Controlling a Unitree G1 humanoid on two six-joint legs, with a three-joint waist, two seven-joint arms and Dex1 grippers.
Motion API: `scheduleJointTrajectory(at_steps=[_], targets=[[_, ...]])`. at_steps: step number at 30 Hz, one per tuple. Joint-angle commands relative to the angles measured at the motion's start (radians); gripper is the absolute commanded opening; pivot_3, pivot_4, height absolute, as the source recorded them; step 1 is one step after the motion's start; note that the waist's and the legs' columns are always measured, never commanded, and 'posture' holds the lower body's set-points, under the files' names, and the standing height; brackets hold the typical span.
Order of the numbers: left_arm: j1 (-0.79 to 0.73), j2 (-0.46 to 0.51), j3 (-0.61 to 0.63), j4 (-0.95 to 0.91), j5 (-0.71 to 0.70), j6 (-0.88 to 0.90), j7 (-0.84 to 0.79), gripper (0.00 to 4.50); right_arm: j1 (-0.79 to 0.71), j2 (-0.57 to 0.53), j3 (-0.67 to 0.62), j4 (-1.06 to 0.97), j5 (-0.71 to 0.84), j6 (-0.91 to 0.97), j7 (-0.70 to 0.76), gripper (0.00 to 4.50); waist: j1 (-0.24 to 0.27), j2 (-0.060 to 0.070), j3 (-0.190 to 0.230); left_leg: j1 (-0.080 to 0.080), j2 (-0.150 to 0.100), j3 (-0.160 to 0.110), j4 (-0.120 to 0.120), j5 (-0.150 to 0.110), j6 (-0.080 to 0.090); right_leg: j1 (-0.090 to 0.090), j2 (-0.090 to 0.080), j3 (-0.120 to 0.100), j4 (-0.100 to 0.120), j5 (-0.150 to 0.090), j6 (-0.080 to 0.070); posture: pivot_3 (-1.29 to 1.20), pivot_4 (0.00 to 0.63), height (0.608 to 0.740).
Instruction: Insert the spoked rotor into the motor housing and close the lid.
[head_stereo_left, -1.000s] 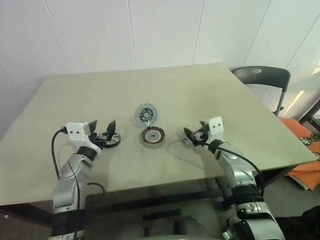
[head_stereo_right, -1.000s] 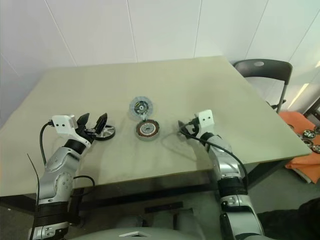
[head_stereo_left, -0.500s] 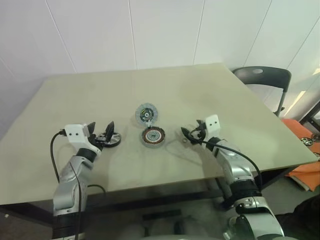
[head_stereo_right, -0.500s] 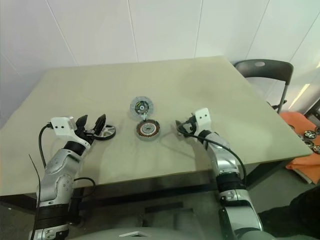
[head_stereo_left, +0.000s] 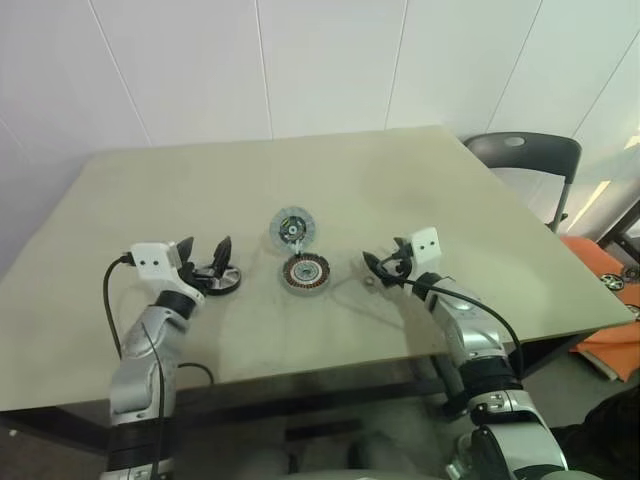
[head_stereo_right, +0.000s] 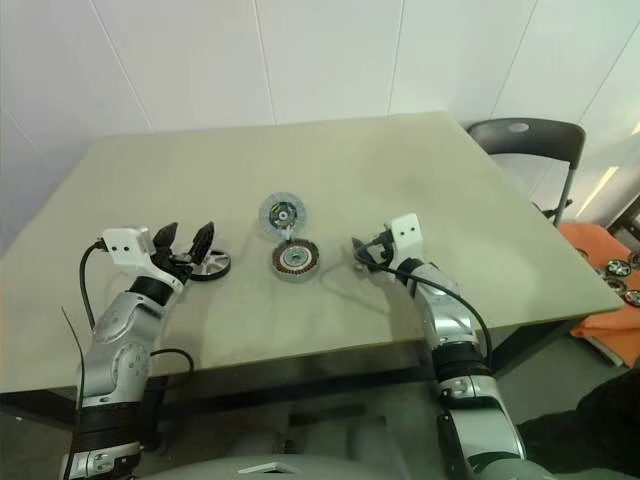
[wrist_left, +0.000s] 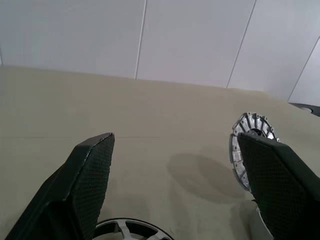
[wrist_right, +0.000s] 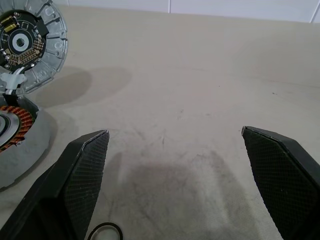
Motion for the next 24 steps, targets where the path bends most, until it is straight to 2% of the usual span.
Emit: scheduleJointTrajectory(at_steps=[1,24], targets=[[-0.017,-0.006,-0.011,-0.012,0.0,-0.015,-0.007,4.18,-0.014,-0.013,-0.017,-0.032,0.006,-0.014,-0.002,4.44,0.0,0.0,0.0,0.0,0.0,0.0,0.0,0.0,0.0,0.0,0.0,0.0,0.0,0.0,0.0,0.0,0.0,0.74],[0.003,-0.036,-0.049,-0.028,0.001,0.007,-0.005,4.18,0.022,-0.048,-0.039,-0.073,0.009,0.015,-0.009,4.44,0.001,0.0,0.0,0.0,0.0,0.0,0.0,0.0,0.0,0.0,0.0,0.0,0.0,0.0,0.0,0.0,0.0,0.74]])
